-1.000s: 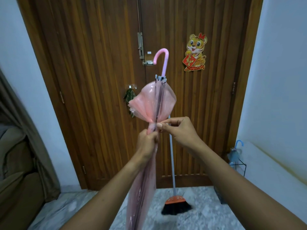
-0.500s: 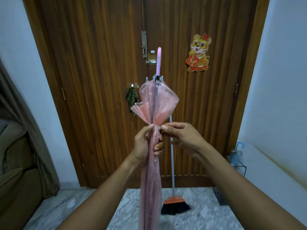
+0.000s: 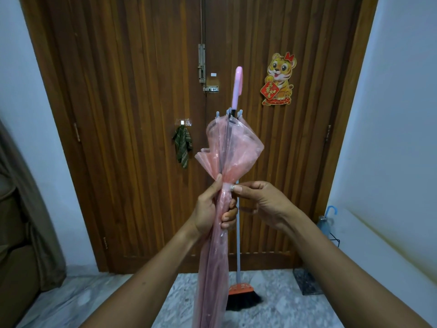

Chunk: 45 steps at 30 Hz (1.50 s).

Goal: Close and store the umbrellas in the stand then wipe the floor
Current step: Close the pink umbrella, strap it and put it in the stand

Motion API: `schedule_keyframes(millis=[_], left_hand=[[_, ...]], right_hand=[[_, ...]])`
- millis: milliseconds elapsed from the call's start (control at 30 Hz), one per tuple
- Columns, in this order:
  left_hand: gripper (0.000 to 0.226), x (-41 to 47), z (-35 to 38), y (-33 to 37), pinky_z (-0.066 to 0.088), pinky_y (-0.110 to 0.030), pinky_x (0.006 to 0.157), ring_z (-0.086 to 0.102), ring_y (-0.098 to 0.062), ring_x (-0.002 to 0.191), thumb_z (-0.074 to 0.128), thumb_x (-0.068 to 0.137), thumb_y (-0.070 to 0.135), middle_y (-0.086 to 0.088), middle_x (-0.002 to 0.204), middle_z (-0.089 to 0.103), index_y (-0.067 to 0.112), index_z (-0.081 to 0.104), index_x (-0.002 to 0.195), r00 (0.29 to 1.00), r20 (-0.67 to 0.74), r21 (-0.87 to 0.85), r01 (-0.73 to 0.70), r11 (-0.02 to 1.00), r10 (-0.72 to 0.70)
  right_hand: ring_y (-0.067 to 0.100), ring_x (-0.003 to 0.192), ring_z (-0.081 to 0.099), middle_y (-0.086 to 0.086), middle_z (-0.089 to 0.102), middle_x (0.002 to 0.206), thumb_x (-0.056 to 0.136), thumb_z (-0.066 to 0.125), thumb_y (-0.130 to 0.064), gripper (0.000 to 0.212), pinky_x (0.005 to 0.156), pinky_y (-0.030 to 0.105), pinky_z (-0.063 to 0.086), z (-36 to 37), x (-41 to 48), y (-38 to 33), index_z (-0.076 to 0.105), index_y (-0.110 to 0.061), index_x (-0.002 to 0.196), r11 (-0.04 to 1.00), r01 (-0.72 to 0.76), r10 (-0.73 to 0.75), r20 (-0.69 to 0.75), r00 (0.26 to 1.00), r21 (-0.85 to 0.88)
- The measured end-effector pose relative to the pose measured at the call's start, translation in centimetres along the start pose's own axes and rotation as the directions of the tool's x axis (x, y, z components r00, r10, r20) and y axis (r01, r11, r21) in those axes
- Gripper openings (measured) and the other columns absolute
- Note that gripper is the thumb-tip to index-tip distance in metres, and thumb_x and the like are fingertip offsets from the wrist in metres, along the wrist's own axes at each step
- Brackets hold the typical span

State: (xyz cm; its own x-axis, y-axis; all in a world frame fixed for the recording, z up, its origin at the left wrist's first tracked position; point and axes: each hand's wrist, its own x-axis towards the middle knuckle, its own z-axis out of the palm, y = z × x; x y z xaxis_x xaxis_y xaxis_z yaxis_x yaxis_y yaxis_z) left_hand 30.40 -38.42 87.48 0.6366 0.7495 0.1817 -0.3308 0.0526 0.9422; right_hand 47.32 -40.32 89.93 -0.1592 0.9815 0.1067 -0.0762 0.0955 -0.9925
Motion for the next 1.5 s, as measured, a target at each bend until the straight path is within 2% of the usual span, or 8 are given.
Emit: schedule_keyframes(millis=[100, 300, 500, 700, 900, 1033, 1233, 1500], left_hand=[[0.07, 0.6, -0.6, 0.1, 0.036, -0.023, 0.039, 0.039, -0.014, 0.036, 0.037, 0.089, 0.072, -0.004, 0.046, 0.04, 0.007, 0.048, 0.067, 0.995, 0.08, -0.015, 0.061, 0.998, -0.059], [0.067, 1.6, -2.1, 0.5, 0.033, -0.022, 0.04, 0.038, -0.013, 0.035, 0.038, 0.086, 0.072, -0.002, 0.044, 0.039, 0.008, 0.045, 0.065, 0.975, 0.191, -0.01, 0.121, 0.993, -0.116], [0.068, 3.3, -3.7, 1.5, 0.026, -0.025, 0.041, 0.035, -0.012, 0.034, 0.037, 0.082, 0.074, -0.001, 0.043, 0.036, 0.009, 0.044, 0.063, 0.952, 0.263, 0.041, 0.153, 0.987, -0.158], [0.065, 6.3, -5.1, 1.4, 0.025, -0.024, 0.04, 0.037, -0.012, 0.032, 0.033, 0.086, 0.073, -0.001, 0.042, 0.037, 0.011, 0.04, 0.069, 0.894, 0.405, -0.012, 0.213, 0.977, -0.19], [0.069, 10.9, -5.5, 0.4, 0.017, -0.031, 0.048, 0.042, -0.014, 0.034, 0.036, 0.083, 0.076, -0.001, 0.044, 0.042, 0.009, 0.045, 0.066, 0.799, 0.574, -0.083, 0.273, 0.958, -0.178], [0.073, 15.0, -5.0, -0.6, 0.018, -0.031, 0.05, 0.044, -0.014, 0.034, 0.029, 0.088, 0.076, -0.001, 0.044, 0.044, 0.009, 0.046, 0.066, 0.745, 0.644, -0.139, 0.34, 0.93, -0.176], [0.074, 23.1, -2.5, -2.8, 0.019, -0.031, 0.049, 0.044, -0.014, 0.033, 0.029, 0.087, 0.078, -0.001, 0.042, 0.043, 0.009, 0.044, 0.063, 0.746, 0.644, -0.161, 0.347, 0.924, -0.168], [0.072, 36.5, 2.5, -4.6, 0.021, -0.029, 0.046, 0.043, -0.014, 0.032, 0.031, 0.086, 0.076, -0.001, 0.041, 0.042, 0.01, 0.043, 0.062, 0.795, 0.584, -0.09, 0.267, 0.959, -0.166]], right_hand=[[0.03, 0.117, 0.063, 0.008, 0.074, 0.101, 0.068, 0.083, -0.029, 0.037, 0.107, 0.058, 0.044, -0.3, 0.5, 0.5, 0.076, -0.007, 0.097, 1.0, 0.002, -0.002, -0.003, 1.0, 0.027], [0.03, 0.113, 0.067, 0.012, 0.073, 0.106, 0.073, 0.081, -0.026, 0.027, 0.107, 0.06, 0.044, -0.6, 1.5, 0.2, 0.077, -0.009, 0.094, 0.995, 0.085, -0.085, 0.008, 0.996, -0.051], [0.039, 0.119, 0.063, 0.024, 0.069, 0.116, 0.072, 0.088, -0.032, 0.05, 0.109, 0.061, 0.042, -0.8, 3.3, 0.3, 0.073, 0.001, 0.107, 0.987, 0.149, -0.15, -0.007, 0.989, -0.065], [0.026, 0.101, 0.07, 0.016, 0.074, 0.102, 0.076, 0.08, -0.02, 0.036, 0.098, 0.046, 0.052, -0.8, 4.0, 0.1, 0.073, 0.004, 0.102, 0.971, 0.228, -0.237, -0.134, 0.962, -0.078], [0.016, 0.089, 0.069, 0.004, 0.076, 0.088, 0.074, 0.079, -0.021, 0.015, 0.085, 0.036, 0.051, -2.4, 5.5, 0.3, 0.08, -0.013, 0.086, 0.956, 0.282, -0.293, -0.261, 0.92, -0.08], [0.015, 0.078, 0.067, 0.005, 0.074, 0.082, 0.072, 0.078, -0.019, 0.023, 0.073, 0.029, 0.054, -5.3, 7.1, 0.1, 0.076, -0.005, 0.09, 0.967, 0.253, -0.245, -0.302, 0.921, -0.014], [0.023, 0.095, 0.066, 0.011, 0.074, 0.097, 0.064, 0.085, -0.036, 0.055, 0.096, 0.052, 0.046, -13.3, 10.2, -1.0, 0.074, 0.0, 0.104, 0.981, 0.146, -0.18, -0.312, 0.933, -0.127], [0.018, 0.087, 0.07, 0.005, 0.075, 0.088, 0.069, 0.085, -0.033, 0.027, 0.097, 0.05, 0.05, -27.1, 15.1, -3.0, 0.08, -0.013, 0.088, 0.962, 0.214, -0.258, -0.306, 0.916, -0.17]])
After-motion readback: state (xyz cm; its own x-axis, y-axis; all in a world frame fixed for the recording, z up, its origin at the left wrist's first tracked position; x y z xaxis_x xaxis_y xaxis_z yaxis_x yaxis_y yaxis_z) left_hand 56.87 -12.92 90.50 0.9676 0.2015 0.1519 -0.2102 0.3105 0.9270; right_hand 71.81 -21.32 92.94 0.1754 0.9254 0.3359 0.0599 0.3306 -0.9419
